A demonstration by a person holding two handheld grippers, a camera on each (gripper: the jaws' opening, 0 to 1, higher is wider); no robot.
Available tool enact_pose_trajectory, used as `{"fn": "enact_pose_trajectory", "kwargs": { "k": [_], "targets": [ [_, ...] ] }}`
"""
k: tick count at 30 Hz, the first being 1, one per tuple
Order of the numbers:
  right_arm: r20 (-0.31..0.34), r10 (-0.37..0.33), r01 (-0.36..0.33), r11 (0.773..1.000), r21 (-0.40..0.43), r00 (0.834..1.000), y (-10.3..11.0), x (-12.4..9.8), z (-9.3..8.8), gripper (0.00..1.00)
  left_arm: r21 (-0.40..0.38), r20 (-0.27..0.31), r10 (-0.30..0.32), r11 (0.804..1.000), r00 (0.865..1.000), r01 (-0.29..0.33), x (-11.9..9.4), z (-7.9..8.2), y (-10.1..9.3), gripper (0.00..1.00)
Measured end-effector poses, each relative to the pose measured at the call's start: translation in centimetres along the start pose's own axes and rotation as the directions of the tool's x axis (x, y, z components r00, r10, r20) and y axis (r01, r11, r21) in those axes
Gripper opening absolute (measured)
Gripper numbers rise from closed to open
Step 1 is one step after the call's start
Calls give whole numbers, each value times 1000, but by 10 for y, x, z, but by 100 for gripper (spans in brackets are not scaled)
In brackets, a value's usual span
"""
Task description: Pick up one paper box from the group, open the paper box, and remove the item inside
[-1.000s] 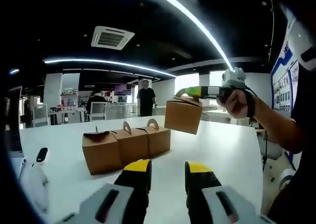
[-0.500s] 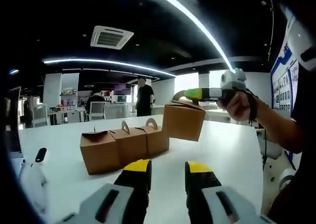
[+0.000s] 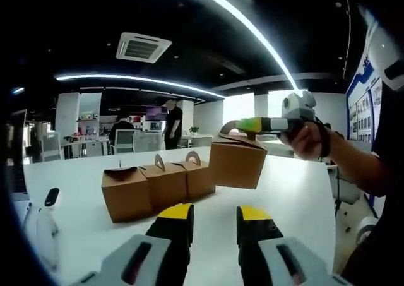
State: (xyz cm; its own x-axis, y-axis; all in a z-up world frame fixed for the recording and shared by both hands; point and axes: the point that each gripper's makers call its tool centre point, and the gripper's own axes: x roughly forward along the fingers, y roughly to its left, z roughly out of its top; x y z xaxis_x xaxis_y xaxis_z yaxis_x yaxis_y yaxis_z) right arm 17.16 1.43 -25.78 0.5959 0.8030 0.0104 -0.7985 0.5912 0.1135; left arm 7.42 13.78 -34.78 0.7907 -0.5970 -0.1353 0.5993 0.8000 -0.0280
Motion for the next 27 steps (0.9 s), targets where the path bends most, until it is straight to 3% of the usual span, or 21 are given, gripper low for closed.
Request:
{"fn": "enact_pose_trajectory", "kwargs": {
  "k": [17,27],
  "targets": [
    [-70,104,-104,995,3,992,13,12,-29,3,0,10,13,1000,1000,-13,-5,2,4,29],
    [-114,217,-222,974,-35,969,31,7,-41,3,-8,-13,3,1000,1000,-3,-6,-7,5,29]
  ]
}}
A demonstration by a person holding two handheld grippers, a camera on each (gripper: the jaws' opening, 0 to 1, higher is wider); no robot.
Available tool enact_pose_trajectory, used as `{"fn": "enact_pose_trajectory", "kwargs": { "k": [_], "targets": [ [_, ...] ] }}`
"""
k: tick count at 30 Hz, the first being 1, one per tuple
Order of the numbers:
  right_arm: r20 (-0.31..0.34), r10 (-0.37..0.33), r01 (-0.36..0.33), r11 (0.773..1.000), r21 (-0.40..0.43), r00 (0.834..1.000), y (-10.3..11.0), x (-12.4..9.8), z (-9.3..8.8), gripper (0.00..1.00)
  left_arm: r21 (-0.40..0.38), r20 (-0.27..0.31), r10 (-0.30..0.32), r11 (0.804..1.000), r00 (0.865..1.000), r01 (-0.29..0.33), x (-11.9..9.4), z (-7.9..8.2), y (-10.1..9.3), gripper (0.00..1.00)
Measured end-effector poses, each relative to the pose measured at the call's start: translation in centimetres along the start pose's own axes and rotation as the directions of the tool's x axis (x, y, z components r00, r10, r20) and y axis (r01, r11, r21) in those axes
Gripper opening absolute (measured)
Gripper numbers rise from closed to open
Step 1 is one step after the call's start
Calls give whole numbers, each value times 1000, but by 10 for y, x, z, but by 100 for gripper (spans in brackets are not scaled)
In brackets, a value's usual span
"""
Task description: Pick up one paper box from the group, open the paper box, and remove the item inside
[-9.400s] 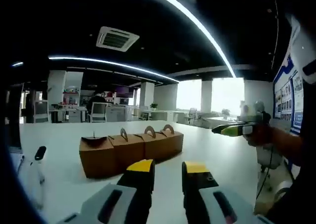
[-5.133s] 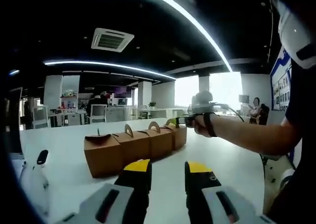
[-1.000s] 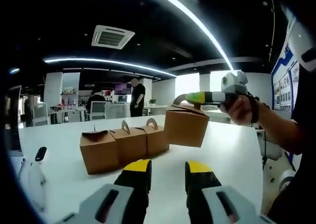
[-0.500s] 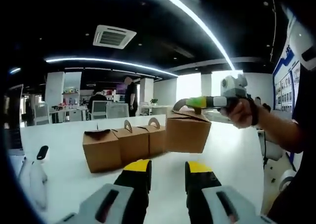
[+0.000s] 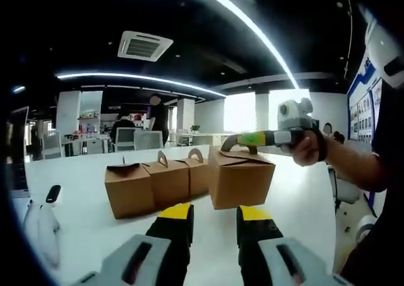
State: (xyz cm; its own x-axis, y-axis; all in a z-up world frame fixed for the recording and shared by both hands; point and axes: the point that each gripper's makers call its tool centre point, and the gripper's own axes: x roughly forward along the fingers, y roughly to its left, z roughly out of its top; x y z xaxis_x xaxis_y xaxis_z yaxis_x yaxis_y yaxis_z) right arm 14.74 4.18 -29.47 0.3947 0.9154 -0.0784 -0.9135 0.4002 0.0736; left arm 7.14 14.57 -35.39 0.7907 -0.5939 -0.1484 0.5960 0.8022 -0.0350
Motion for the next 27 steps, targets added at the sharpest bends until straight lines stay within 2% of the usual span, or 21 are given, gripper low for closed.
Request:
{"fn": "enact_pose_trajectory", "kwargs": {
  "k": [7,12,19,24,27],
  "targets": [
    [-12,80,-80,997,-7,997,4,1,-9,3,2,-3,-14,1000,1000,14,1,1,-1,29],
    [-58,124,-124,992,-7,991,6,5,-18,3,1,1,-17,1000,1000,17,1,1,-3,29],
    [-93,215,-220,974,-49,972,23,9,-21,3,-15,0,-12,1000,1000,12,-2,-1,-3,29],
    [-87,253,-258,965,-51,964,26,9,-21,3,-10,-9,-6,1000,1000,6,-3,-4,-3,29],
    [-74,310,-314,948,-45,948,34,7,-22,3,-12,-11,-3,1000,1000,3,-4,-5,-2,29]
  ]
}}
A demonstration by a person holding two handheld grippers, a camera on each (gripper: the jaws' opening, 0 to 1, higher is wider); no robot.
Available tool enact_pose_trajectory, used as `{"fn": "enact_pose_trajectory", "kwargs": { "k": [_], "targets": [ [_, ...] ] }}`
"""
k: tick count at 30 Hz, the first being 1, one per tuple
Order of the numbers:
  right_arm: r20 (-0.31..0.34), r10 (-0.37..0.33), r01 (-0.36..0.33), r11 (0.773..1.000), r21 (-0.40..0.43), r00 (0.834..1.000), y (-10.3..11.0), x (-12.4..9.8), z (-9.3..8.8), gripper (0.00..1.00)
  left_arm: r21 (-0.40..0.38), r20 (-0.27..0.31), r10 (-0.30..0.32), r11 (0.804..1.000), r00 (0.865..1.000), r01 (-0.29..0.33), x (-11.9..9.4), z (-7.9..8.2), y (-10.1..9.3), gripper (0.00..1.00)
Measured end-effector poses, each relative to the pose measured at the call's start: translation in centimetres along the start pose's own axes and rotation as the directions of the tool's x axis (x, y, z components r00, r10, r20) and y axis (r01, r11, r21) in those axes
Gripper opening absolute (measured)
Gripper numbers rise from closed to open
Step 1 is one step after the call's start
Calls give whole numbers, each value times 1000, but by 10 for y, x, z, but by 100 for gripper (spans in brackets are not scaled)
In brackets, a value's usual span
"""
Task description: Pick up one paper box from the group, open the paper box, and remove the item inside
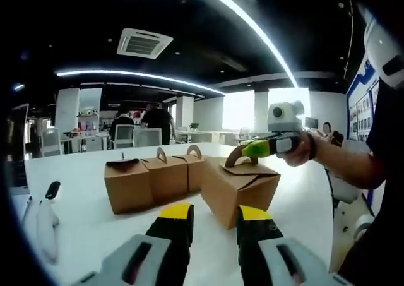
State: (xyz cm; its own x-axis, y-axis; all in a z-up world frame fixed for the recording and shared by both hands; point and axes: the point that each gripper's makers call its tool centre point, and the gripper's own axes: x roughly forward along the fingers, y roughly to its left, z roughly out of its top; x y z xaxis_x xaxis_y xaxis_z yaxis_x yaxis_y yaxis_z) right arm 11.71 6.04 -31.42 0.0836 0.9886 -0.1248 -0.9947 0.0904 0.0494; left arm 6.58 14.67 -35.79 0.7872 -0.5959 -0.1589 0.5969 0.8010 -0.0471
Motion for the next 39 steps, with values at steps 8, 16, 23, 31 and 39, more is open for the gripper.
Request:
{"fn": "enact_pose_trajectory", "kwargs": {
  "k": [8,16,23,31,39],
  "targets": [
    [-22,69,-70,997,-17,997,13,5,-7,3,6,4,-4,1000,1000,4,0,1,-2,29],
    [-34,98,-99,995,-30,995,19,7,-7,3,-38,29,-22,999,999,23,-2,5,-4,29],
    [-49,130,-132,991,-38,990,22,8,-7,3,-39,23,-15,999,1000,16,-1,3,-4,30],
    [-83,177,-182,982,-50,981,27,10,-13,3,-39,21,-10,999,1000,11,-1,3,-1,30],
    [-94,195,-201,977,-65,976,26,11,-15,3,-41,15,-14,999,1000,15,0,1,-1,30]
  ]
}}
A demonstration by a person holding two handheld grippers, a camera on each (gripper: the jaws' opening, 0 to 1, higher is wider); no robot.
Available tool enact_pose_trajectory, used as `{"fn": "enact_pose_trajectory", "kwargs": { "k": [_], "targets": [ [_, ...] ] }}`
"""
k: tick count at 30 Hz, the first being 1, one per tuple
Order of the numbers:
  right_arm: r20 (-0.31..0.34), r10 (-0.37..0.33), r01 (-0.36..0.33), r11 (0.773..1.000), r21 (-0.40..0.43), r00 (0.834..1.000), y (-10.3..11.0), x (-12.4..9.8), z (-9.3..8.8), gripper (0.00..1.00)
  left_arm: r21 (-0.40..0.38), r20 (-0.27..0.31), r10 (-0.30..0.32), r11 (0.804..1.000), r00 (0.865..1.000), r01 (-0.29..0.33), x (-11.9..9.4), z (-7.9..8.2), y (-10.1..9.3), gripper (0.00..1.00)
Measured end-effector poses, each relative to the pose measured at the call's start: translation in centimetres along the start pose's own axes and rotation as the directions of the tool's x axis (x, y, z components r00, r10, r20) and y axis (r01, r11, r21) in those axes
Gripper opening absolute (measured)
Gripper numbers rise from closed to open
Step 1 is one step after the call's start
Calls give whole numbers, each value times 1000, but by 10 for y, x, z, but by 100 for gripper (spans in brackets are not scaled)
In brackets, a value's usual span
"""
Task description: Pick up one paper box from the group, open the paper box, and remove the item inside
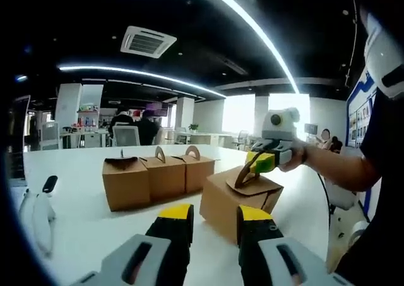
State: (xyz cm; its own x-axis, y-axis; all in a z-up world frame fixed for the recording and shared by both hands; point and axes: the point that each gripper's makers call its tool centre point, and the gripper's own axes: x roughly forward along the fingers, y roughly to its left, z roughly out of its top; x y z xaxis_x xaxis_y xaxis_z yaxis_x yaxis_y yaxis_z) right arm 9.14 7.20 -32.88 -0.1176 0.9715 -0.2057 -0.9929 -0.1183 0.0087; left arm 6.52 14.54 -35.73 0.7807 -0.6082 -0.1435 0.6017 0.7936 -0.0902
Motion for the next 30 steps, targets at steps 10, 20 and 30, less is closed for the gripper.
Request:
{"fn": "enact_pose_trajectory", "kwargs": {
  "k": [10,20,30],
  "targets": [
    [-55,10,-11,1000,-12,998,-3,1,-12,3,2,-1,0,1000,1000,0,2,0,2,30],
    [-102,30,-32,999,-20,994,-5,6,-21,3,9,-5,-43,999,999,43,8,4,-7,30],
    [-111,24,-28,999,-35,994,1,7,-19,3,94,-25,-161,982,987,163,21,15,-23,31]
  ]
}}
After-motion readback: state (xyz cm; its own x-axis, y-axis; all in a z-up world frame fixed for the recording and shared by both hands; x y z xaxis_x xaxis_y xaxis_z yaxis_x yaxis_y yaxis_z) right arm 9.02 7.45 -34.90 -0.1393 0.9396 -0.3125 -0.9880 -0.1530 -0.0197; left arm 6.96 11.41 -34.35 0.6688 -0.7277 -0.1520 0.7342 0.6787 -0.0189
